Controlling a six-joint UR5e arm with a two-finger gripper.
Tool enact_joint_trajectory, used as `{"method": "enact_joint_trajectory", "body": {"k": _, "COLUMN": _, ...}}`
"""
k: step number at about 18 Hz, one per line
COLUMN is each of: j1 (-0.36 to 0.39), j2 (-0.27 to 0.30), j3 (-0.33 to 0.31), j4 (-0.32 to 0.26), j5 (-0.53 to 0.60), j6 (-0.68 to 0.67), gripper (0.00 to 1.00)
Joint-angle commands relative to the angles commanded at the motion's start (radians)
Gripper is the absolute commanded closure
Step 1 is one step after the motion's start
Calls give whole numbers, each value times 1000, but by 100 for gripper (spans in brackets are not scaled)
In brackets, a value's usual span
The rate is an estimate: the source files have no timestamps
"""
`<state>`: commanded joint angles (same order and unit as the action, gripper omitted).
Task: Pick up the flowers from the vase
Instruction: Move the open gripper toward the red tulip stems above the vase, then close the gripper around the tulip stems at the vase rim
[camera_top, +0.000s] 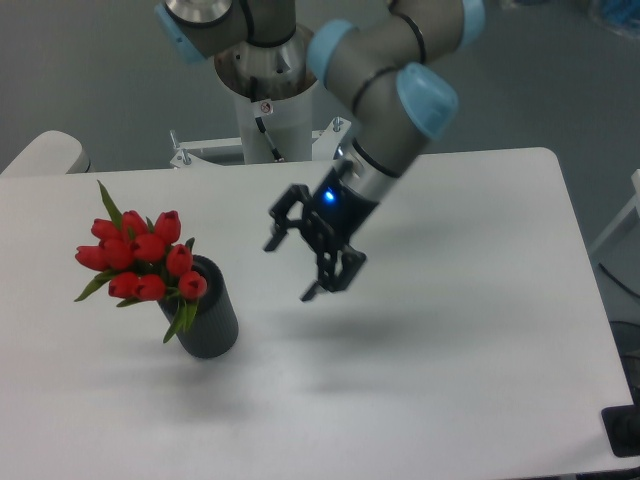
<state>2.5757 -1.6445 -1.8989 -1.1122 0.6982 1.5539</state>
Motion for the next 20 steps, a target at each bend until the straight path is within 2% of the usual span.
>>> {"method": "enact_joint_trajectory", "body": {"k": 5, "j1": -38, "j2": -18, "j3": -14, "j4": 6, "j5": -20, "j6": -20, "gripper": 0}}
{"method": "enact_joint_trajectory", "body": {"k": 8, "j1": -81, "j2": -61, "j3": -6, "j4": 9, "j5": -67, "j6": -23, "gripper": 0}}
{"method": "enact_joint_trajectory", "body": {"k": 11, "j1": -101, "j2": -107, "j3": -3, "j4": 44, "j5": -117, "j6": -40, "gripper": 0}}
{"method": "enact_joint_trajectory", "body": {"k": 15, "j1": -120, "j2": -136, "j3": 1, "j4": 71, "j5": -132, "j6": -66, "gripper": 0}}
{"method": "enact_joint_trajectory", "body": {"k": 20, "j1": -131, "j2": -181, "j3": -2, "j4": 77, "j5": -236, "j6": -66, "gripper": 0}}
